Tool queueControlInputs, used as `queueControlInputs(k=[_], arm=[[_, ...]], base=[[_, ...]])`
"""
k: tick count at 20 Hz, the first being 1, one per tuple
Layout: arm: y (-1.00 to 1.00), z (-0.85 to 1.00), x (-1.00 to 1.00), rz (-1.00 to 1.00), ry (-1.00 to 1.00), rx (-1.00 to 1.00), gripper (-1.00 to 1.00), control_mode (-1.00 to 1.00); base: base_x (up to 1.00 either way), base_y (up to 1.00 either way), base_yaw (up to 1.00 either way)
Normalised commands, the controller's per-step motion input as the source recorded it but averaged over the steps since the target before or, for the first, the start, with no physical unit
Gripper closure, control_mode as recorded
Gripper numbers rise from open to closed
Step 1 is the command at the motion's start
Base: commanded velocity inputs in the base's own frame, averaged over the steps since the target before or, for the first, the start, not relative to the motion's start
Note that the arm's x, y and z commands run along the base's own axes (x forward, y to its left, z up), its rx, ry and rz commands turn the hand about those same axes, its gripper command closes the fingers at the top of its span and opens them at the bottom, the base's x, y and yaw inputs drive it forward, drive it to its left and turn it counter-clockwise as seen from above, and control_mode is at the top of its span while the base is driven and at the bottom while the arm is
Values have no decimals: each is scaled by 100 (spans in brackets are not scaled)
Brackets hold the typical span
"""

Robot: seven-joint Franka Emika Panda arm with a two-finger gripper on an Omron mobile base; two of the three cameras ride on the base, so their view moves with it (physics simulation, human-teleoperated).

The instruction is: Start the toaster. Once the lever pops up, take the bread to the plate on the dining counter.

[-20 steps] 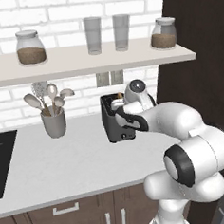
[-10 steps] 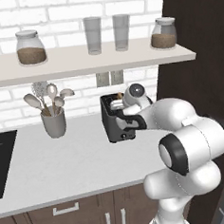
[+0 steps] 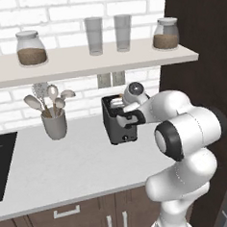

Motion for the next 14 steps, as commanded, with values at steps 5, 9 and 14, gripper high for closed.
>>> queueControlInputs(k=[5,9,14], arm=[[0,-15,21,0,0,0,-100,-100],[0,-15,25,0,0,0,-100,-100],[0,-8,30,0,0,0,-100,-100]], base=[[0,0,0],[0,0,0],[0,0,0]])
